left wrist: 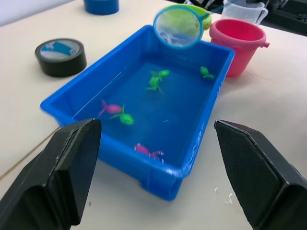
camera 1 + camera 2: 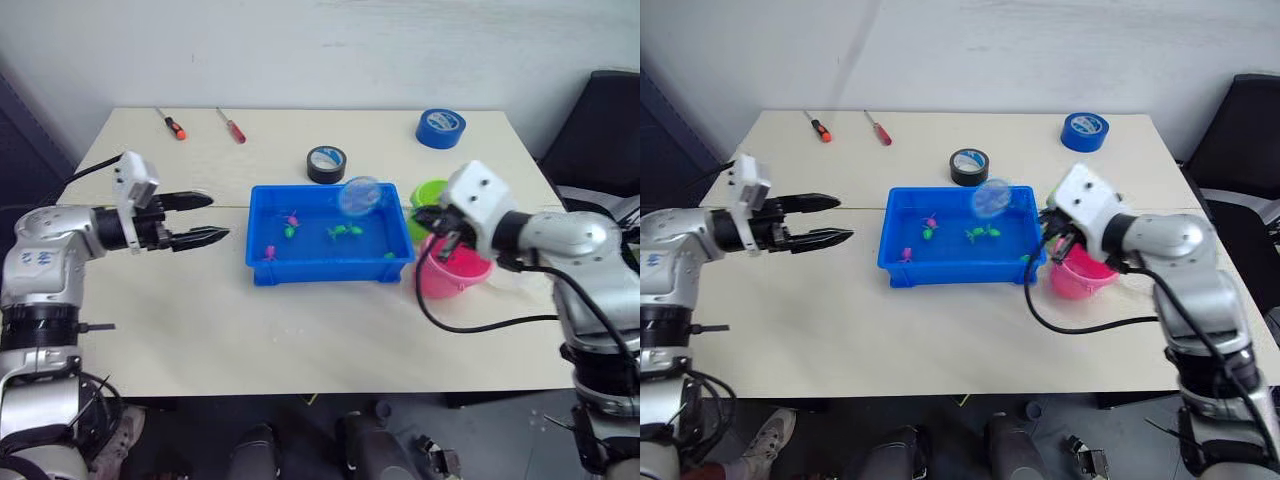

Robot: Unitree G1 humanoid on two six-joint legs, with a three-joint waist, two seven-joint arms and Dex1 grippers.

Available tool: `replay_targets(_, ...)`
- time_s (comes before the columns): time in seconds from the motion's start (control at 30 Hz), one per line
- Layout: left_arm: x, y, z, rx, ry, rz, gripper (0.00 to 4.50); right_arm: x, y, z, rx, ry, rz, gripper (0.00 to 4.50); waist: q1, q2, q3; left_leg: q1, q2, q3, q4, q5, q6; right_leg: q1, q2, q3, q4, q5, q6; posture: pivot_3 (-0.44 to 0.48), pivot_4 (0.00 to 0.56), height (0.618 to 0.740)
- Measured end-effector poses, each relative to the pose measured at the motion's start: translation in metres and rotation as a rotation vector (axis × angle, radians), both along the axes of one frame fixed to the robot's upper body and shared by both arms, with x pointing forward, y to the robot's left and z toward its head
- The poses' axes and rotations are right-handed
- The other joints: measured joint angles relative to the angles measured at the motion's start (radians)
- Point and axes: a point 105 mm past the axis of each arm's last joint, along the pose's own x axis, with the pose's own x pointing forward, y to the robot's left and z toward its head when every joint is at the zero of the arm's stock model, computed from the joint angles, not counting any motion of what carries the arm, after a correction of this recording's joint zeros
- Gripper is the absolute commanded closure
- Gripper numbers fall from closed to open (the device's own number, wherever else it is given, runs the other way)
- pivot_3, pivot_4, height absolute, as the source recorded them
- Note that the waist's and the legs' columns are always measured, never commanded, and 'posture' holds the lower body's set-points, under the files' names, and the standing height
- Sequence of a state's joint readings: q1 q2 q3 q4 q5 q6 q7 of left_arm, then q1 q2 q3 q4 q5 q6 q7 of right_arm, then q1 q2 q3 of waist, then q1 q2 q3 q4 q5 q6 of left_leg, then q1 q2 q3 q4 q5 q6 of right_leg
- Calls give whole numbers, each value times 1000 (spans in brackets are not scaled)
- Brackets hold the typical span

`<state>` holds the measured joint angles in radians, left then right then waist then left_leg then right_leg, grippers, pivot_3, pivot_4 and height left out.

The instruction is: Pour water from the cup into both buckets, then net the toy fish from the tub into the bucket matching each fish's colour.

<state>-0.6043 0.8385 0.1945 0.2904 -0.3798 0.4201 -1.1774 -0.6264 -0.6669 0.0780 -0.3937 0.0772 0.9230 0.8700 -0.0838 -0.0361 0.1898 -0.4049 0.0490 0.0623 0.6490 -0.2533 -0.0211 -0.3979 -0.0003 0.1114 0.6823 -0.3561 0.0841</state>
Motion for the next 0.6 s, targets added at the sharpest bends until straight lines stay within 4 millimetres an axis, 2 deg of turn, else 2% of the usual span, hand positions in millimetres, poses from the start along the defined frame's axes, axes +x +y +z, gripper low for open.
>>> replay_targets(0.1, -10, 7, -2, -7, 9, 29, 378, -2, 13, -11, -3, 57, 38, 4500, 0, 0, 0, -1, -1, 0, 0, 0, 1, 0, -2, -1, -1, 0, 0, 0, 150, 734)
replay_targets(0.33, -29, 14, -6, -21, 21, 73, 378, 2, 30, -22, -39, 104, 107, 4500, 0, 0, 0, -1, -2, -1, 0, -1, 2, 0, -3, -2, -2, 0, 0, 0, 150, 734)
replay_targets(0.6, -35, 20, -19, -13, 50, 125, 378, 13, 57, -45, -83, 147, 156, 4500, -4, 0, 0, -1, -2, -1, -1, -1, 2, 0, -3, -2, -2, 0, 0, 0, 150, 734)
